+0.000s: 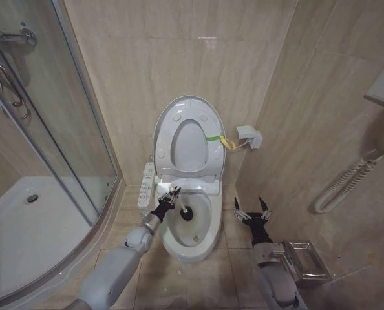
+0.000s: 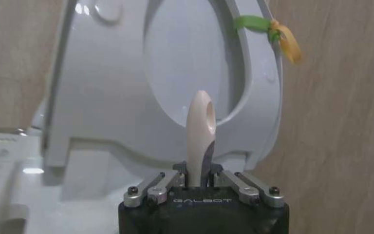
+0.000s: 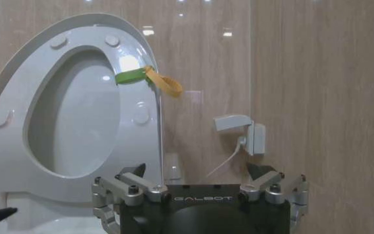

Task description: Open the toilet lid, clean the toilet bowl with a toilet brush, close the toilet lid, and flush.

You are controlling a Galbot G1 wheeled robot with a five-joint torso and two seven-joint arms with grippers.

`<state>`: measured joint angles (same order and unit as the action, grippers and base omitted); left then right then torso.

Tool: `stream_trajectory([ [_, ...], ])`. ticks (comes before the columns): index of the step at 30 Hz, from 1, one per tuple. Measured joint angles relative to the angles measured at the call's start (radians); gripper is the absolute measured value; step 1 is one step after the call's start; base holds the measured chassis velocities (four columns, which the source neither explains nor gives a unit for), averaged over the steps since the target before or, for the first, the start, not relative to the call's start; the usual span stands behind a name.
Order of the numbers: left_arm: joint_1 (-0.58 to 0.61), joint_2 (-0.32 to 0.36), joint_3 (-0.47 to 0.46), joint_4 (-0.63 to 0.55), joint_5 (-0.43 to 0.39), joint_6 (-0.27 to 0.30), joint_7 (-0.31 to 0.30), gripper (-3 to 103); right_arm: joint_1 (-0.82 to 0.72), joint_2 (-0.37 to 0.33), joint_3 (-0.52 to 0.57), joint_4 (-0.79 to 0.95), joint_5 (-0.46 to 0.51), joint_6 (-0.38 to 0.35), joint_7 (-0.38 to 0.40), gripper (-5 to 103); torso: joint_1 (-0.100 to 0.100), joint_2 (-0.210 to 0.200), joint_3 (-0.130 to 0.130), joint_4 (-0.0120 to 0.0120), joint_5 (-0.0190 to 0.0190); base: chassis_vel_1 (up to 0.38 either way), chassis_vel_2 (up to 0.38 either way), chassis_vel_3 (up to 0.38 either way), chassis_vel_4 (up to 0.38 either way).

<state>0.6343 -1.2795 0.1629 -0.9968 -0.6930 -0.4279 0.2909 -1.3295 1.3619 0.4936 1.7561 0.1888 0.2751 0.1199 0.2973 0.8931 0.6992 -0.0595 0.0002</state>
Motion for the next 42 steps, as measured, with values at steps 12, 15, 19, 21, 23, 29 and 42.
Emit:
stream_trajectory([
  [12,-0.037,-0.069,0.013,0.151,0.014,-0.039,0.063,19,0.0,0.0,0.0,0.0,0.0,0.0,0.0,100,0.0,0.0,0.0,0.0,-0.0001,0.0,0.0,0.0,0.0],
  [15,-0.039,-0.069,0.009,0.163,0.023,-0.04,0.066,19,0.0,0.0,0.0,0.0,0.0,0.0,0.0,100,0.0,0.0,0.0,0.0001,0.0,0.0,0.0,0.0,0.0],
  [19,-0.043,-0.066,0.004,0.175,0.045,-0.04,0.067,19,0.0,0.0,0.0,0.0,0.0,0.0,0.0,100,0.0,0.0,0.0,0.0001,-0.0001,0.0,0.0,0.0,0.0],
  [21,-0.046,-0.065,-0.003,0.182,0.057,-0.04,0.065,19,0.0,0.0,0.0,0.0,0.0,0.0,0.0,100,0.0,0.0,0.0,0.0001,-0.0001,0.0,0.0,0.0,0.0],
  [23,-0.042,-0.054,-0.004,0.159,0.061,-0.035,0.058,19,0.0,0.0,0.0,0.0,0.0,0.0,0.0,100,0.0,0.0,0.0,0.0001,-0.0002,0.0,0.0,0.0,0.0],
  [29,-0.011,-0.007,0.027,-0.012,0.041,0.016,-0.006,19,0.0,0.0,0.0,0.0,0.0,0.0,0.0,100,0.0,0.0,0.0,0.0001,-0.0001,0.0,0.0,0.0,0.0],
  [42,0.152,0.064,0.132,-0.385,-0.017,0.12,-0.161,19,0.0,0.0,0.0,0.0,0.0,0.0,0.0,100,0.0,0.0,0.0,0.0004,0.0001,0.0,0.0,0.0,0.0],
])
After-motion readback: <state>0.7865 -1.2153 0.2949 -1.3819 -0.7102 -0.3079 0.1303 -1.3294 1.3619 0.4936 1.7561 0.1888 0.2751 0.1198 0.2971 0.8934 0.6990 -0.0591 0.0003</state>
